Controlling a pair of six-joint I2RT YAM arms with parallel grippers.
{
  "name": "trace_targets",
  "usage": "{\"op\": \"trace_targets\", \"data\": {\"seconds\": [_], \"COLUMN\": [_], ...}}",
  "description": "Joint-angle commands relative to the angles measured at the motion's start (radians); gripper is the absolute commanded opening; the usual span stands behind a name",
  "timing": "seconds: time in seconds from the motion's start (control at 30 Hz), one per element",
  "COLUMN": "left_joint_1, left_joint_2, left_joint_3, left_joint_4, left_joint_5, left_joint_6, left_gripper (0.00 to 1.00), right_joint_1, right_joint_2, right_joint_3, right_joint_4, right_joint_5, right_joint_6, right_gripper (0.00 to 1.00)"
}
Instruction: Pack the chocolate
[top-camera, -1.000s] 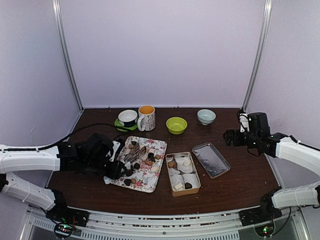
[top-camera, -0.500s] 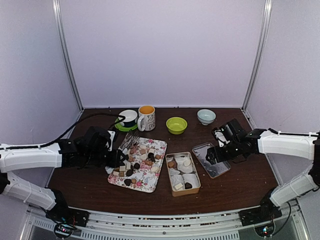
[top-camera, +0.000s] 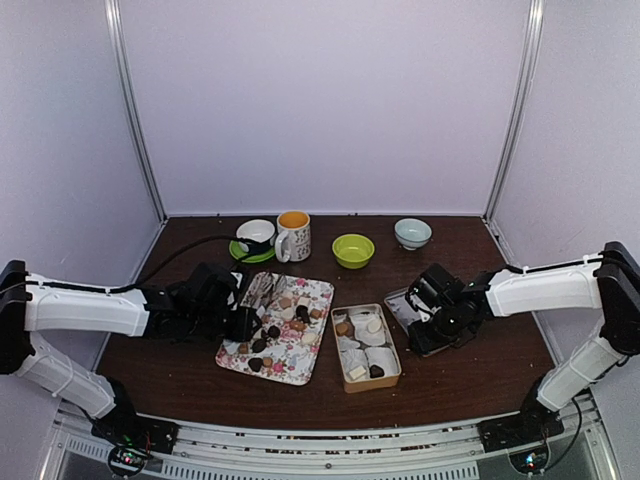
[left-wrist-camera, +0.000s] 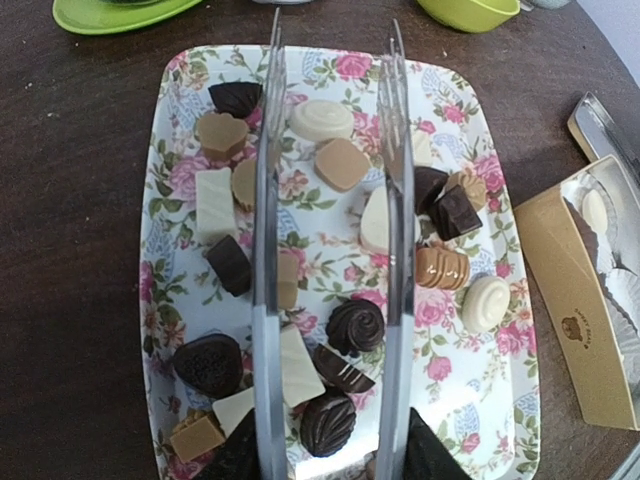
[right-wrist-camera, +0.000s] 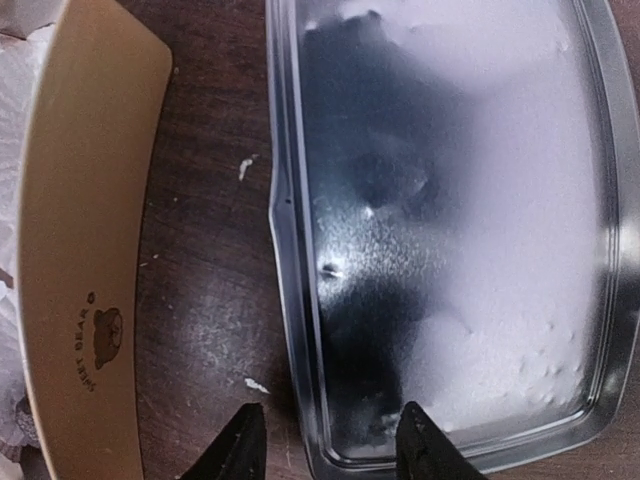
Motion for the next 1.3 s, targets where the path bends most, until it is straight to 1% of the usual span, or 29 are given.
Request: {"op": "trace_targets", "data": {"seconds": [0.0, 0.07, 0.37, 0.43, 0.63, 0.87, 1.03, 1.17, 1.23, 1.27], "left_joint_1": [0.005, 0.006, 0.005, 0.006, 0.005, 0.005, 0.006, 0.006, 0.005, 0.005], "left_joint_2": [0.015, 0.016, -0.042, -0.062, -0.144, -0.197, -0.219, -0.219, -0.218, -0.218], "left_joint_3": [-0.020, -0.029, -0.048, -0.049, -0.044, -0.025, -0.019, 0.008, 0.015, 0.017], "left_joint_4": [0.100, 0.110, 0.109, 0.103, 0.076, 0.060, 0.050, 0.025, 0.023, 0.023], "left_joint_5": [0.037, 0.045, 0.038, 0.040, 0.034, 0.055, 0.061, 0.079, 0.080, 0.081], "left_joint_6": [-0.029, -0.036, -0.033, -0.026, -0.007, 0.033, 0.039, 0.059, 0.063, 0.063], "left_gripper": [0.45, 0.48, 0.66, 0.69, 0.71, 0.72, 0.72, 0.72, 0.72, 0.71], "right_joint_1": [0.009, 0.011, 0.042, 0.047, 0.059, 0.058, 0.061, 0.062, 0.063, 0.063], "right_joint_2": [0.042, 0.062, 0.105, 0.109, 0.129, 0.146, 0.127, 0.065, 0.035, 0.021], "right_joint_3": [0.032, 0.044, 0.070, 0.071, 0.088, 0.099, 0.111, 0.107, 0.102, 0.102], "right_joint_4": [0.032, 0.035, 0.028, 0.036, 0.040, 0.048, 0.030, 0.011, 0.006, 0.001], "right_joint_5": [0.010, 0.011, 0.060, 0.065, 0.088, 0.117, 0.124, 0.158, 0.176, 0.188], "right_joint_6": [0.031, 0.035, 0.035, 0.040, 0.039, 0.040, 0.038, 0.039, 0.041, 0.043], "right_gripper": [0.41, 0.37, 0.32, 0.32, 0.23, 0.21, 0.09, 0.05, 0.00, 0.00]}}
